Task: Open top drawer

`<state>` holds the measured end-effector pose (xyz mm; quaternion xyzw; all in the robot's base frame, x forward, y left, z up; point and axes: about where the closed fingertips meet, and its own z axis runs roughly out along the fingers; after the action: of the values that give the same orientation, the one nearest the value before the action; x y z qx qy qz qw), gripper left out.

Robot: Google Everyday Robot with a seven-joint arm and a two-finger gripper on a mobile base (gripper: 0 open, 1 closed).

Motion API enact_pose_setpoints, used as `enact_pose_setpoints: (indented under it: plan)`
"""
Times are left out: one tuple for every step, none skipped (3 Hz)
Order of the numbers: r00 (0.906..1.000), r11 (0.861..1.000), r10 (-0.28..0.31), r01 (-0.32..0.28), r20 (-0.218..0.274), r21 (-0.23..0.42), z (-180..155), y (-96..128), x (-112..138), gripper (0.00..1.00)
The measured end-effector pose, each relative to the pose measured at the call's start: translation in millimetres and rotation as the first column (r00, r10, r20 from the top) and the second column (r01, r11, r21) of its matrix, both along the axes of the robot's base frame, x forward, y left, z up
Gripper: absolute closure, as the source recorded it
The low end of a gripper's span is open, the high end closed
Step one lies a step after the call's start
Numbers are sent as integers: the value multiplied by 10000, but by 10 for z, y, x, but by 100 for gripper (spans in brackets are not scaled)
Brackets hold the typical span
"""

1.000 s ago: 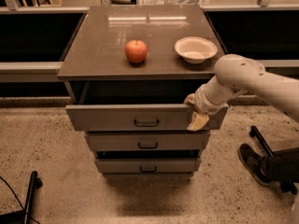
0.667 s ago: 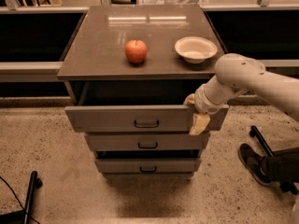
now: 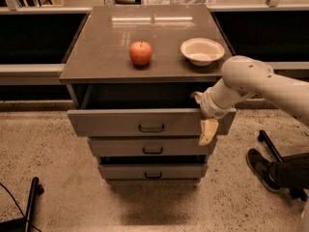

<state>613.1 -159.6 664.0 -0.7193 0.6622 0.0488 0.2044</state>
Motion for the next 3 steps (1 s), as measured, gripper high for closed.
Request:
enact_pose_setpoints:
  plan:
    - [9994,9998,39,-46,-339,-205,-68,9,30,0]
    - [9960,9993,16,-49,-891,-367,-174,-27,-13,9]
    - [9893,9973,63,-170,-1460,-716,-232,-46,-195,25]
